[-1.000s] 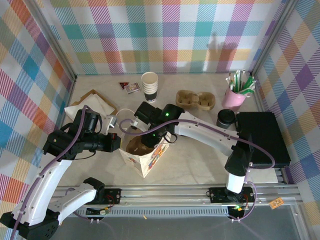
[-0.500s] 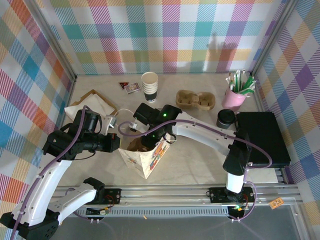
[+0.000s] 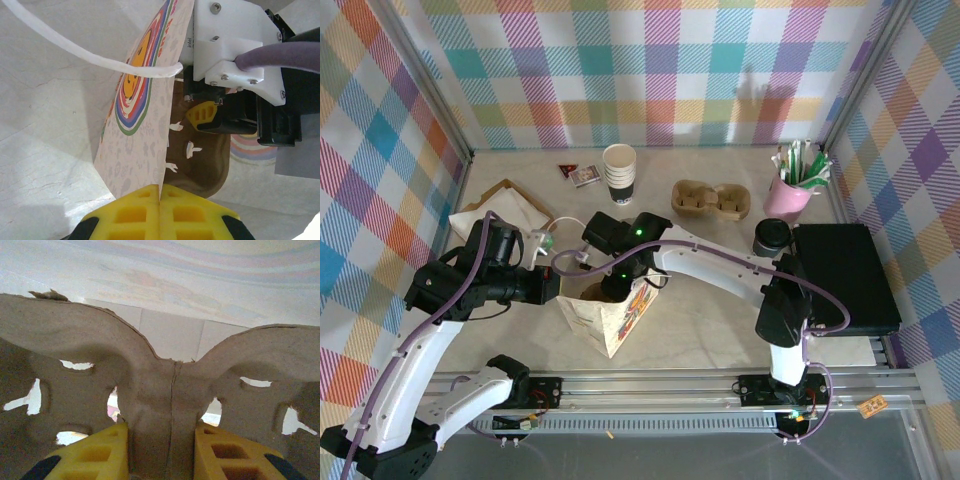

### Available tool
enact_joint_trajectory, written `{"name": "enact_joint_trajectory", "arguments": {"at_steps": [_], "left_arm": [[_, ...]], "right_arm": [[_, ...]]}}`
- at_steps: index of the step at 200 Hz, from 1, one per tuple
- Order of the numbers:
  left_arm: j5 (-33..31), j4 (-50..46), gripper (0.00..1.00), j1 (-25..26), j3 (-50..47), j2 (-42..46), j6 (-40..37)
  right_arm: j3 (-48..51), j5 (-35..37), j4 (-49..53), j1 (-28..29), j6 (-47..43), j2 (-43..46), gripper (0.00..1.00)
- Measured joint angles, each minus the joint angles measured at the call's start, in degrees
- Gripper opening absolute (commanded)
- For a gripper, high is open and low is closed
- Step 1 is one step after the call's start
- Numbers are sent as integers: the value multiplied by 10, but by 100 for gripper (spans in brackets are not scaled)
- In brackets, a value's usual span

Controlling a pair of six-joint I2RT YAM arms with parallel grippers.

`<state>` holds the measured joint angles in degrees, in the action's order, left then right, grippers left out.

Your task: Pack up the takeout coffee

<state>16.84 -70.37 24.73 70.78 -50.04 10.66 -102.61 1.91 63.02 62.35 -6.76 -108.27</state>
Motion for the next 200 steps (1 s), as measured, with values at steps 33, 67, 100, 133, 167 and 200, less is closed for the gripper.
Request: {"name": "enact_joint_trajectory", "arguments": {"at_steps": [33, 67, 100, 133, 167, 200], "left_arm": [[0, 0, 0, 0, 0, 0, -10], [0, 0, 0, 0, 0, 0, -17], [0, 0, 0, 0, 1, 0, -28], [0, 0, 0, 0, 1, 2, -37], [0, 0, 0, 0, 1, 20, -50], [2, 0, 0, 0, 0, 31, -59]], "right_arm": [[-10, 0, 3, 0, 0, -16, 30], [-13, -2, 3, 0, 0, -31, 30], [-14, -4, 3, 0, 0, -35, 30], [-14, -5, 3, 0, 1, -37, 29], [-18, -10, 4, -4, 5, -47, 29], [-21, -13, 4, -4, 18, -54, 29]]}}
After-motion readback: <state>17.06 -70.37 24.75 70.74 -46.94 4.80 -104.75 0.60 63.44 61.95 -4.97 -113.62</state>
